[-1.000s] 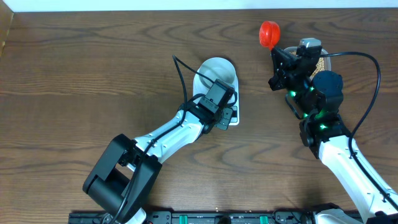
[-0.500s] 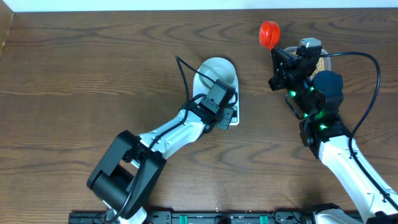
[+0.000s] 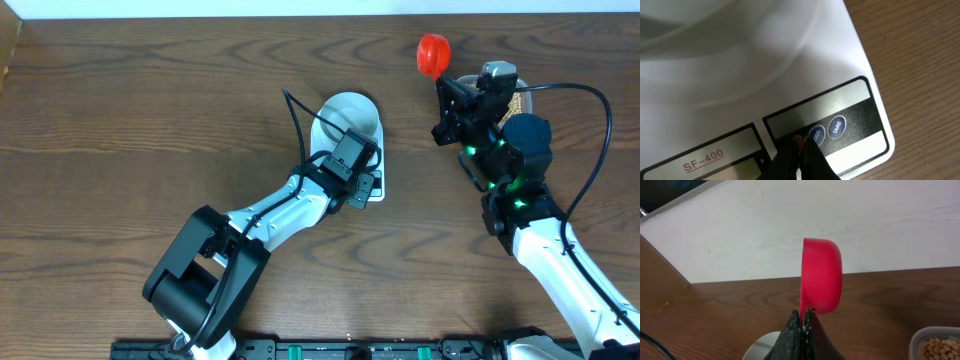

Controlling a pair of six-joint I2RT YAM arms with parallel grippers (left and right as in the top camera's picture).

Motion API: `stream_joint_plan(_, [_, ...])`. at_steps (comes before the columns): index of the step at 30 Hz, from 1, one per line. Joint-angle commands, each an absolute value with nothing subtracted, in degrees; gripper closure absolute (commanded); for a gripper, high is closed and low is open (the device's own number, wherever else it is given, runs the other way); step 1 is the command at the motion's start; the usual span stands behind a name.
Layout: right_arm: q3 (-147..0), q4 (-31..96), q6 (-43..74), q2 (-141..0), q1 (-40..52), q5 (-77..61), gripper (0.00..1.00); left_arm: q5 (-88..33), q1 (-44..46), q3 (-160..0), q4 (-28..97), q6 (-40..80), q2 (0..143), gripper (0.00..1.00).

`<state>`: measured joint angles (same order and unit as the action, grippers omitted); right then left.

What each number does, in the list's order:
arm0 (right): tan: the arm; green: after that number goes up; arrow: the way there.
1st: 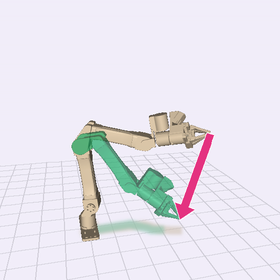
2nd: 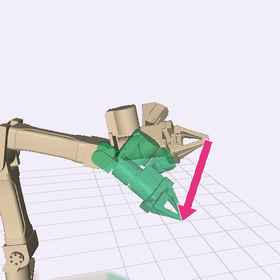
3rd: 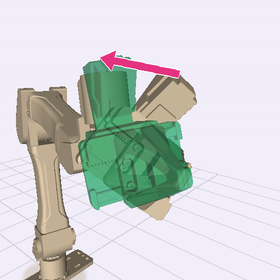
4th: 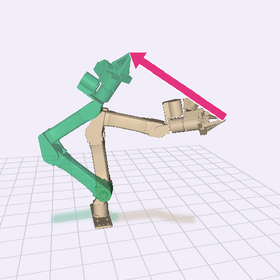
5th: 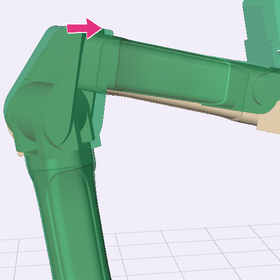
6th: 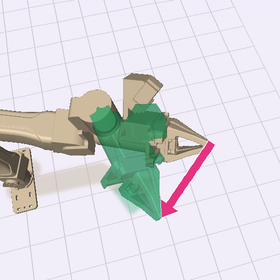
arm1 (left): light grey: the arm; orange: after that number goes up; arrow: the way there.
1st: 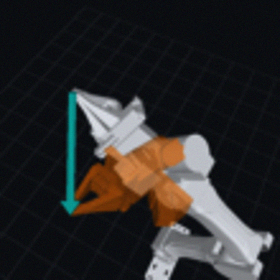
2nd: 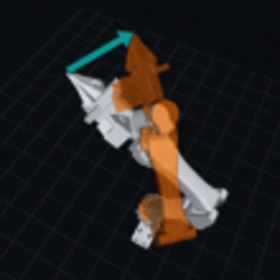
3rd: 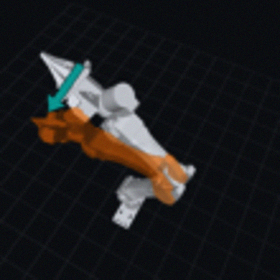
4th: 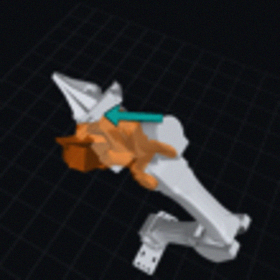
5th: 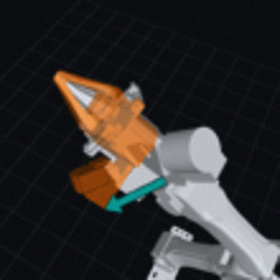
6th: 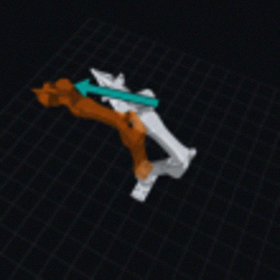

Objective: Scoop item into bowl and weigh 50g on scale

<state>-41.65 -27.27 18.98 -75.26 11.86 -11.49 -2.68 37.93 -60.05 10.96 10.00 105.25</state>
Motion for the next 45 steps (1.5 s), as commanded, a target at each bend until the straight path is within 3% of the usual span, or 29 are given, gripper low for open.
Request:
stream_joint_plan(1, [-43.05, -27.42, 18.37, -75.16, 11.46, -10.66, 0.99, -2.57, 37.63, -61.12, 10.76, 8.58, 105.58, 0.93])
stream_joint_plan(28, [-43.05, -27.46, 18.39, -75.16, 11.46, -11.05, 0.99, -8.40, 35.05, -60.82, 11.97, 8.36, 109.82, 0.93])
stream_joint_plan(45, [-43.05, -27.68, 18.37, -75.16, 11.44, -8.27, 0.99, -8.34, 35.05, -60.90, 14.24, 7.09, 100.90, 0.93])
